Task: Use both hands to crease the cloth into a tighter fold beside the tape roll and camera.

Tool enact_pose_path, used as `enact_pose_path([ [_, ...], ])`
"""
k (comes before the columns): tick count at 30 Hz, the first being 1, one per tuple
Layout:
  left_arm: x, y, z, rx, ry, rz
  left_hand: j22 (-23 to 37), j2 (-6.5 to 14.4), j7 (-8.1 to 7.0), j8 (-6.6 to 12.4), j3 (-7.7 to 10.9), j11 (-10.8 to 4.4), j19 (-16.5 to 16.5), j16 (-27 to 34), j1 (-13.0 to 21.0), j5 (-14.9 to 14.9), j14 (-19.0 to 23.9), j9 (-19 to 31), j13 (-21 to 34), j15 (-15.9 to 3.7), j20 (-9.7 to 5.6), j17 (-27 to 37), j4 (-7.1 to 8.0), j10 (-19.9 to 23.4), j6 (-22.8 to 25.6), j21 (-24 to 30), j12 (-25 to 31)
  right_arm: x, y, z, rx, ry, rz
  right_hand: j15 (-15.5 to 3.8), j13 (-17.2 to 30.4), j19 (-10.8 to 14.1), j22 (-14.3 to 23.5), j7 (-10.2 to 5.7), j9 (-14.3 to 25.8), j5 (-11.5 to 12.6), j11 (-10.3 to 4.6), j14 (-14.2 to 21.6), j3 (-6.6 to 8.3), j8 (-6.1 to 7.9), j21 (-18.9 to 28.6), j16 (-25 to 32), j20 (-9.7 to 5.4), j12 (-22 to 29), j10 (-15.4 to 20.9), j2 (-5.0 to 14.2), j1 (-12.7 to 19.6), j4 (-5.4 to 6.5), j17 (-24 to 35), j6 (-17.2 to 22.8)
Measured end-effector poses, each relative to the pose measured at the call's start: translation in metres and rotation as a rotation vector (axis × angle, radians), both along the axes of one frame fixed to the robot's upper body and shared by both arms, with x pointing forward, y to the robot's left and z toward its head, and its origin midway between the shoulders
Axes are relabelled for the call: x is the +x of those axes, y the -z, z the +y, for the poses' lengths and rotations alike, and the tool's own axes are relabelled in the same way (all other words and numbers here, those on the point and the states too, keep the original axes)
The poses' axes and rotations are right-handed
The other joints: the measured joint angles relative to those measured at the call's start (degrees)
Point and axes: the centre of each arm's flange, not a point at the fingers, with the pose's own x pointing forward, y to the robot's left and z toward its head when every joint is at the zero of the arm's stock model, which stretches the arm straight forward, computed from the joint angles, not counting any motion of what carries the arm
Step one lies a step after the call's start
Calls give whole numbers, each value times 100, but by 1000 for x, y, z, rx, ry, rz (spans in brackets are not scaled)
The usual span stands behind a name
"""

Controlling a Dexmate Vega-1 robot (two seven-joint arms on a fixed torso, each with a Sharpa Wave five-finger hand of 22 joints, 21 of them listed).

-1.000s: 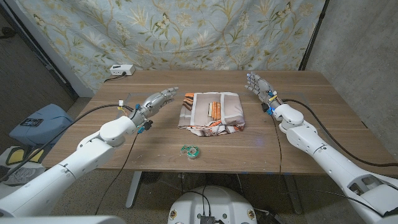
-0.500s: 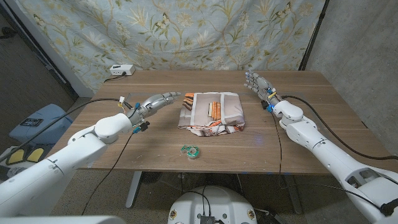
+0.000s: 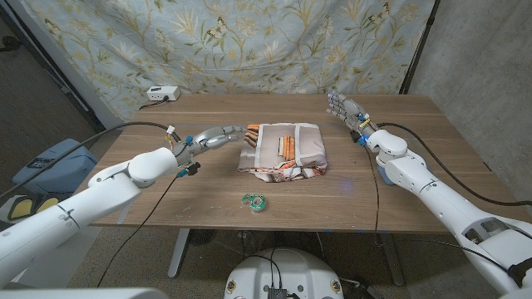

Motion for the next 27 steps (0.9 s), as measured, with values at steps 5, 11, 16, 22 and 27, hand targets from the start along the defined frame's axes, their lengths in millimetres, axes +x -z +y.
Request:
enact_pose_path([
  [5, -4, 2, -3, 56, -21, -12, 0, 0, 0, -31, -3, -22, 0, 0, 0, 0, 20, 0, 0, -20, 0, 0, -3, 22, 0, 0, 0, 1, -4, -3, -17, 0, -2, 0, 0, 0, 0, 0, 0, 0, 0, 0, -1, 0, 0, 0, 0, 0, 0, 0, 0, -1, 0, 0],
  [11, -9, 3, -6, 116, -37, -12, 0, 0, 0, -52, -36, -41, -32, 0, 0, 0, -2, 0, 0, -41, -32, 0, -12, 41, 0, 0, 0, 1, -9, -6, -40, 1, -5, 31, 0, -32, 0, 5, 0, 0, 0, -31, -32, 0, 0, 0, 31, 0, -62, 0, 0, -31, 0, -5],
  [16, -11, 6, -8, 163, -51, -5, 0, 0, 0, -52, -76, -21, -44, 0, 0, 0, -12, 0, 0, -50, -44, 31, 28, 62, 0, 1, 0, 1, -11, -8, -55, 3, -4, 31, 0, -31, 0, 31, 0, 0, 0, -31, -32, 0, 0, 0, 31, 0, -62, 0, 0, -31, 1, -30],
  [22, -14, 7, -14, 241, -72, -14, 0, -11, 0, -78, -164, -21, -103, 0, -86, 0, -43, 0, 0, -81, -61, 51, 116, 62, -1, -24, 0, 1, -14, -10, -69, 5, -5, 30, 0, -31, 0, 31, 0, 0, 0, -30, -32, 0, 0, 0, 31, 0, -62, 0, 0, -31, 1, -30],
  [27, -14, 8, -17, 295, -92, -24, 0, -52, 0, -78, -203, -21, -124, 0, -128, -24, -43, 1, 0, -81, -82, 57, 156, 61, -1, -32, 0, 1, -18, -10, -91, 6, -4, 21, 0, -31, 0, 31, 0, 0, 0, -83, -16, 0, 0, 0, 31, 0, -62, 0, 0, -47, -26, -30],
])
